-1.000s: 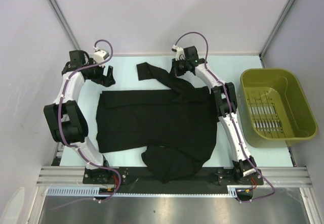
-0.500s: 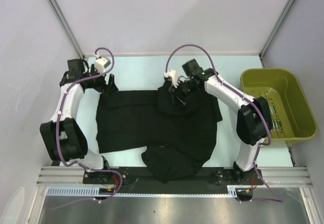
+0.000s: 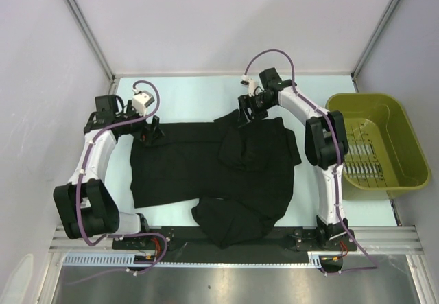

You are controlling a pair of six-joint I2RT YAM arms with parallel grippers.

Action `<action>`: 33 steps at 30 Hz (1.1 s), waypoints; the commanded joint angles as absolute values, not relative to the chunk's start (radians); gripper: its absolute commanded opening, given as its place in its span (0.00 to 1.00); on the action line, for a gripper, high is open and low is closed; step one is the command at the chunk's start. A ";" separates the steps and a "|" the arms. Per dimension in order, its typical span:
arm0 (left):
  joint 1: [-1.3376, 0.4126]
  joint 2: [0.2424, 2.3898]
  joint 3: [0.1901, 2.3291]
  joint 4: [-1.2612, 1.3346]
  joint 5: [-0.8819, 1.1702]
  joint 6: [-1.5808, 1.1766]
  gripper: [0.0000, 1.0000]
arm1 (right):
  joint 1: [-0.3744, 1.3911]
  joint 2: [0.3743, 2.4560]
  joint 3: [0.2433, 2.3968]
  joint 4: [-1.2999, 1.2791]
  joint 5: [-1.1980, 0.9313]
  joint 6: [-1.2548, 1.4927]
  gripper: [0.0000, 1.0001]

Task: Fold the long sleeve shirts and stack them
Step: Fold the shirt

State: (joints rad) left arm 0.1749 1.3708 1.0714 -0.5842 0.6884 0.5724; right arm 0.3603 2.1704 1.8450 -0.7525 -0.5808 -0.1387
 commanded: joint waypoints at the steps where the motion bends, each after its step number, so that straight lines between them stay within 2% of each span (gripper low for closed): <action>1: 0.172 1.316 1.054 -0.529 0.712 0.517 0.99 | 0.337 2.288 1.939 -0.632 -0.583 0.086 0.70; 3: 0.170 1.315 1.057 -0.528 0.706 0.502 0.99 | 0.339 2.337 1.965 -0.630 -0.571 0.095 0.68; 5: 0.170 1.318 1.063 -0.522 0.701 0.491 0.99 | 0.342 2.348 1.971 -0.621 -0.597 0.100 0.61; 6: 0.170 1.325 1.065 -0.522 0.700 0.483 0.98 | 0.341 2.350 1.971 -0.618 -0.615 0.100 0.50; 8: 0.163 1.339 1.080 -0.522 0.695 0.474 0.95 | 0.344 2.330 1.957 -0.614 -0.661 0.097 0.35; 9: 0.163 1.348 1.086 -0.523 0.699 0.468 0.92 | 0.347 2.310 1.942 -0.606 -0.676 0.088 0.23; 12: 0.160 1.354 1.098 -0.511 0.709 0.434 0.90 | 0.388 2.185 1.821 -0.539 -0.684 0.046 0.09; 15: 0.160 1.351 1.094 -0.486 0.706 0.399 0.90 | 0.461 2.076 1.720 -0.505 -0.637 0.003 0.02; 19: 0.160 1.344 1.085 -0.479 0.689 0.387 0.90 | 0.560 2.023 1.658 -0.508 -0.529 -0.077 0.00; 22: 0.160 1.319 1.068 -0.479 0.692 0.388 0.90 | 0.644 2.008 1.629 -0.503 -0.473 -0.130 0.00; 26: 0.178 1.284 1.008 -0.469 0.727 0.361 0.93 | 0.759 2.019 1.624 -0.525 -0.491 -0.195 0.09; 29: 0.201 1.285 0.965 -0.465 0.774 0.312 0.95 | 0.795 2.011 1.621 -0.566 -0.529 -0.248 0.27; 30: 0.198 1.292 0.957 -0.466 0.779 0.304 0.95 | 0.789 2.000 1.618 -0.569 -0.538 -0.252 0.40; 33: 0.175 1.321 0.946 -0.465 0.785 0.269 0.95 | 0.732 1.950 1.608 -0.592 -0.592 -0.256 0.63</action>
State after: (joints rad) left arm 0.1875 1.3090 0.9649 -0.4828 0.7212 0.3397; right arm 0.8108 2.0304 1.6169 -0.5579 -0.5343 -0.1986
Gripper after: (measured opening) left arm 0.945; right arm 0.490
